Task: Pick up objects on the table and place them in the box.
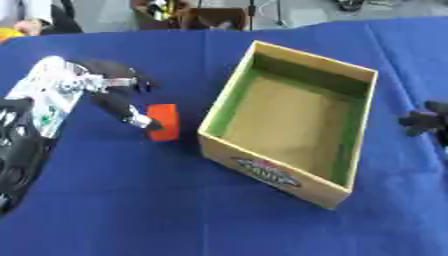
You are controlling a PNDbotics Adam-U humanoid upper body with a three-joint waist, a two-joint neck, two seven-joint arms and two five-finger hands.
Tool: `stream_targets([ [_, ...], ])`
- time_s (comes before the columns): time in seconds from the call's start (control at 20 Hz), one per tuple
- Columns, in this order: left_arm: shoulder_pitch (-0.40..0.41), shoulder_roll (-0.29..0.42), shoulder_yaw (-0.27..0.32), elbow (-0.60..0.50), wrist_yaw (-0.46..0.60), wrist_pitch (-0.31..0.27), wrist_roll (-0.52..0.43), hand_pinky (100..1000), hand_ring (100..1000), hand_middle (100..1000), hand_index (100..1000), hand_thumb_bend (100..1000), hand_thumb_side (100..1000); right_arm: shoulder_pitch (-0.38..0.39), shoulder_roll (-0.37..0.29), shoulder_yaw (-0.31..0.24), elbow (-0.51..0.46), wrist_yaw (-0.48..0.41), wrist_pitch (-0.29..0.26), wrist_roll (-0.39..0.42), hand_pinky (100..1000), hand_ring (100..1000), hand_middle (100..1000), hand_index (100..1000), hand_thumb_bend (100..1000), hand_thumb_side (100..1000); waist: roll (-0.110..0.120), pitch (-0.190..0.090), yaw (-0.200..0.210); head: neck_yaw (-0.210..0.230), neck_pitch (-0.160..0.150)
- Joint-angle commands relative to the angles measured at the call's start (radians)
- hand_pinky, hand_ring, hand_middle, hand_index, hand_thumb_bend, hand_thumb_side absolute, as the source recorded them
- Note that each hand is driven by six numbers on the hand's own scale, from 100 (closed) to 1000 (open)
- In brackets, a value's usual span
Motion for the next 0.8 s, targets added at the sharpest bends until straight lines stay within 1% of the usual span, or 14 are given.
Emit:
stream_targets([
  [0.05, -0.016, 0.021, -0.003, -0.039, -0.051, -0.075, -0.085, 760, 859, 892, 1000, 649, 828, -0.006, -0.004, -0.001, -0.02, -0.005, 0.004, 0.0, 934, 756, 564, 860, 100, 1000, -0.003, -0.017, 0.004, -0.009, -0.015],
  [0.2, -0.021, 0.019, -0.005, -0.067, -0.091, -0.076, -0.085, 768, 867, 925, 1000, 652, 808, -0.007, -0.003, 0.0, -0.02, -0.005, 0.007, 0.001, 934, 756, 563, 860, 100, 1000, -0.004, -0.015, 0.005, -0.008, -0.012],
  [0.45, -0.029, 0.01, -0.013, -0.087, -0.15, -0.087, -0.085, 765, 853, 893, 972, 630, 802, -0.008, 0.0, 0.001, -0.02, -0.004, 0.009, 0.002, 935, 756, 562, 859, 100, 1000, -0.005, -0.013, 0.003, -0.001, -0.007],
  [0.6, -0.031, 0.004, -0.017, -0.085, -0.156, -0.101, -0.085, 764, 847, 885, 968, 616, 806, -0.007, 0.002, 0.001, -0.02, -0.003, 0.01, 0.001, 936, 757, 562, 859, 100, 1000, -0.006, -0.012, 0.004, 0.002, -0.003],
  [0.8, -0.037, 0.001, -0.006, -0.105, -0.137, -0.102, -0.085, 754, 840, 877, 966, 598, 810, -0.005, 0.004, 0.003, -0.02, -0.002, 0.01, 0.003, 936, 757, 561, 858, 100, 1000, -0.009, -0.011, 0.005, 0.004, 0.0],
])
